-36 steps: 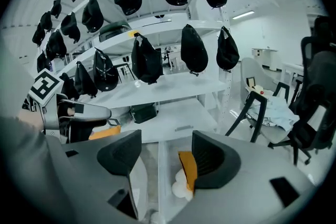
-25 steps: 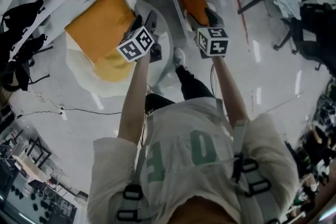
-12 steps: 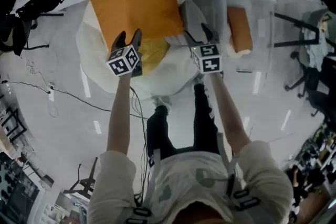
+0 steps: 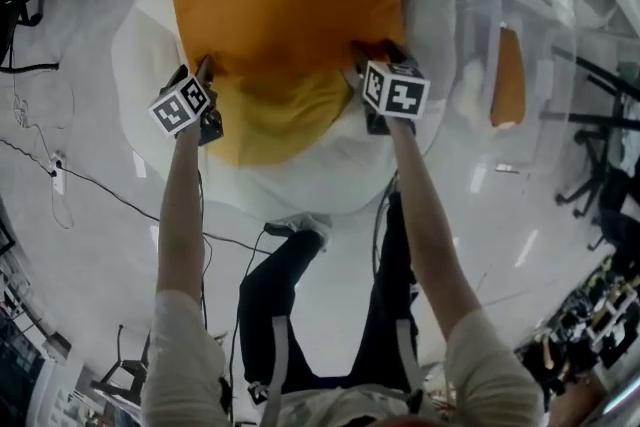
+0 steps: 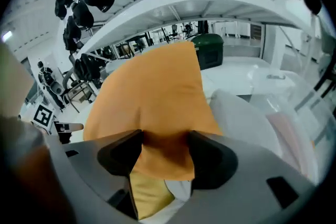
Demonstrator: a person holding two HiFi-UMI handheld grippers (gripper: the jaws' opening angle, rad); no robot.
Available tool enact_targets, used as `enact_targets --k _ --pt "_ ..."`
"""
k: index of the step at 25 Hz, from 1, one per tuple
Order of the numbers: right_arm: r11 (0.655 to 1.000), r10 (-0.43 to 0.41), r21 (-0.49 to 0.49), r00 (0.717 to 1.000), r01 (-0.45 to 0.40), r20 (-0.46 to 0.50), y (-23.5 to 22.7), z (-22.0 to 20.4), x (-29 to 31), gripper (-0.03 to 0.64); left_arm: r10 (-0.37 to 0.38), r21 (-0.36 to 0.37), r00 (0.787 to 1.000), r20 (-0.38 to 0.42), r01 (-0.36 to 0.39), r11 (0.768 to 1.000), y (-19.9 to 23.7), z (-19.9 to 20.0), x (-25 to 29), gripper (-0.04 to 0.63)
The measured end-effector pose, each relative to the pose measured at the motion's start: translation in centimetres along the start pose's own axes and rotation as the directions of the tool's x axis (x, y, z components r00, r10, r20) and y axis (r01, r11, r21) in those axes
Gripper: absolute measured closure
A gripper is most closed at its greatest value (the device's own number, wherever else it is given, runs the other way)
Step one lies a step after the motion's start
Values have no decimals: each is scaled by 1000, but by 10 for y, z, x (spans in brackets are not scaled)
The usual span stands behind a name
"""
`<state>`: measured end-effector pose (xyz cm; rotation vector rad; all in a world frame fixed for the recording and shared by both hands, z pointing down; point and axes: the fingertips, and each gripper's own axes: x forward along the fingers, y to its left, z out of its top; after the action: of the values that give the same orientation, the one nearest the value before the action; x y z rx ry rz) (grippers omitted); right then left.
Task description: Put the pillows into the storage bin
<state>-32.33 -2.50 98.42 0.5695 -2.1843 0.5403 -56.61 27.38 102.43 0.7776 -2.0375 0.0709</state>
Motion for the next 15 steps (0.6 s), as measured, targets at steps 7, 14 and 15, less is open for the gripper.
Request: enact_targets --k 7,14,15 --pt "994 -56 -97 992 45 -114 3 -16 16 552 -81 -120 984 -160 62 991 -13 -26 33 575" --pt "993 -43 -111 996 34 -80 12 20 -26 604 -78 -137 996 -48 71 988 -30 6 -23 584" --pt "994 -39 -109 996 30 -82 13 29 -39 604 -90 -147 995 -40 83 986 -36 13 -40 584"
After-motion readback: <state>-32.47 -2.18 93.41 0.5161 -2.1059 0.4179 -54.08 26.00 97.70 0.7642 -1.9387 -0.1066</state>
